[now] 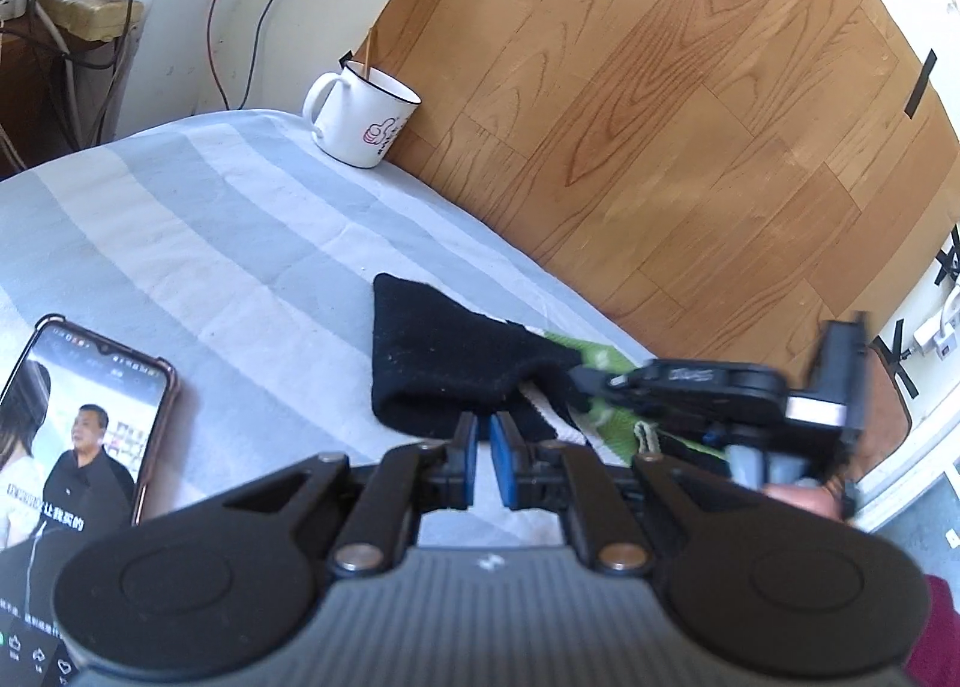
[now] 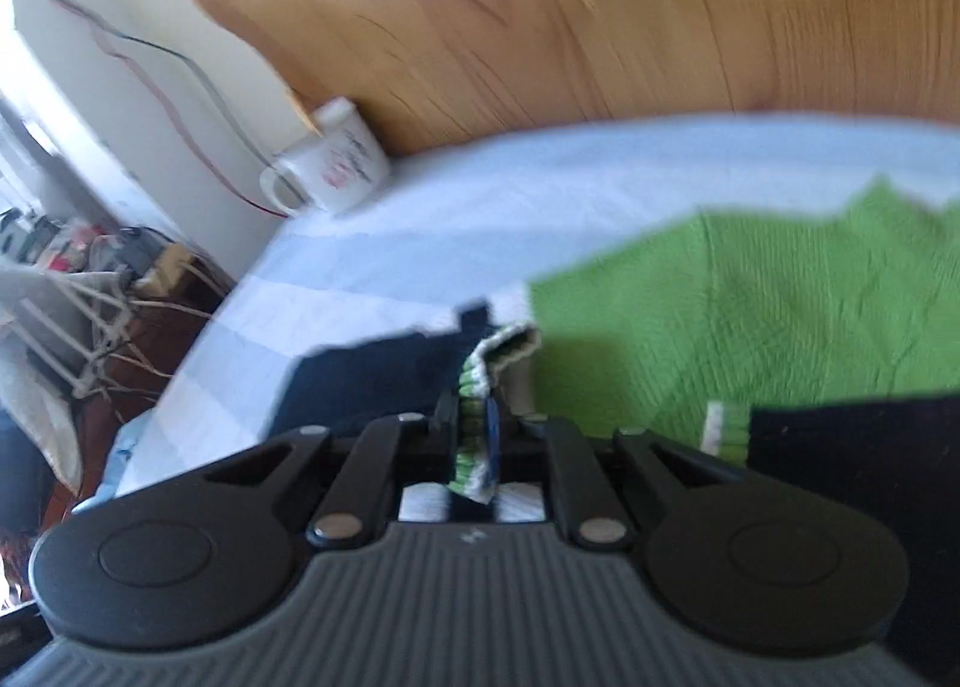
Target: Fold small clothes
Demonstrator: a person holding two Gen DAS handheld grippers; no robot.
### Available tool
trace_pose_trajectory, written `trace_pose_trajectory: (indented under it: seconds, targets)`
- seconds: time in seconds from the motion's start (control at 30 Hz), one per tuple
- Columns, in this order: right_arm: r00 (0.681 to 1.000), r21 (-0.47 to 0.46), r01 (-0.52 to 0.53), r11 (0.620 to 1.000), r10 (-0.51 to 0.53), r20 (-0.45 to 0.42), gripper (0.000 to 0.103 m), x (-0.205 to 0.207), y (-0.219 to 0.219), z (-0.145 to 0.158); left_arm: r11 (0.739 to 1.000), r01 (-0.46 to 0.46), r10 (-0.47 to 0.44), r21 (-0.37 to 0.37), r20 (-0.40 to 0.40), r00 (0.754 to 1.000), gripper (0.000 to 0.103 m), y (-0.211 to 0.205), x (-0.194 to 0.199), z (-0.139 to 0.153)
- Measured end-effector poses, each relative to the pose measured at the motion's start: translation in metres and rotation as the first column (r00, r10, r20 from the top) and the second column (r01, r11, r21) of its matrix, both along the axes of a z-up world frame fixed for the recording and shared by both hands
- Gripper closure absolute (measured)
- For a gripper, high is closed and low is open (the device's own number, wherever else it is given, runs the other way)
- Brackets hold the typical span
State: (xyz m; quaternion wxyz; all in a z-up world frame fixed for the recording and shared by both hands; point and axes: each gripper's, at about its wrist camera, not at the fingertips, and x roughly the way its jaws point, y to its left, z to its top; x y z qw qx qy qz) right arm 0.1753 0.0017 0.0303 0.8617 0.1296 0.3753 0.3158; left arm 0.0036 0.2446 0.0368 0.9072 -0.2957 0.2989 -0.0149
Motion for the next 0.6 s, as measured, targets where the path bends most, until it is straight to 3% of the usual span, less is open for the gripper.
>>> trace_pose_trajectory:
  seconds: [0.1, 0.27, 0.47, 0.6]
  targets:
    - [0.996, 0.045, 0.038, 0.998, -0.041, 0.077, 0.092, -0.012, -0.043, 0.036, 1.000, 0.009, -0.009, 0.002, 0.001, 1.000, 0.096, -0.004, 0.001, 0.002]
    - [0.969, 0.009, 0.162, 0.987, -0.161, 0.188, 0.092, -0.038, -0.141, 0.070, 0.997, 0.068, -0.068, 0.024, 0.015, 0.998, 0.096, -0.027, 0.015, 0.011]
    - [0.924, -0.038, 0.349, 0.936, -0.337, 0.183, 0.092, -0.068, -0.250, 0.046, 0.982, 0.169, -0.170, 0.086, 0.014, 0.985, 0.095, -0.077, 0.052, 0.020]
    - [0.914, -0.050, 0.400, 0.915, -0.394, 0.099, 0.091, -0.067, -0.282, 0.004, 0.962, 0.239, -0.237, 0.128, -0.029, 0.971, 0.095, -0.117, 0.087, 0.016]
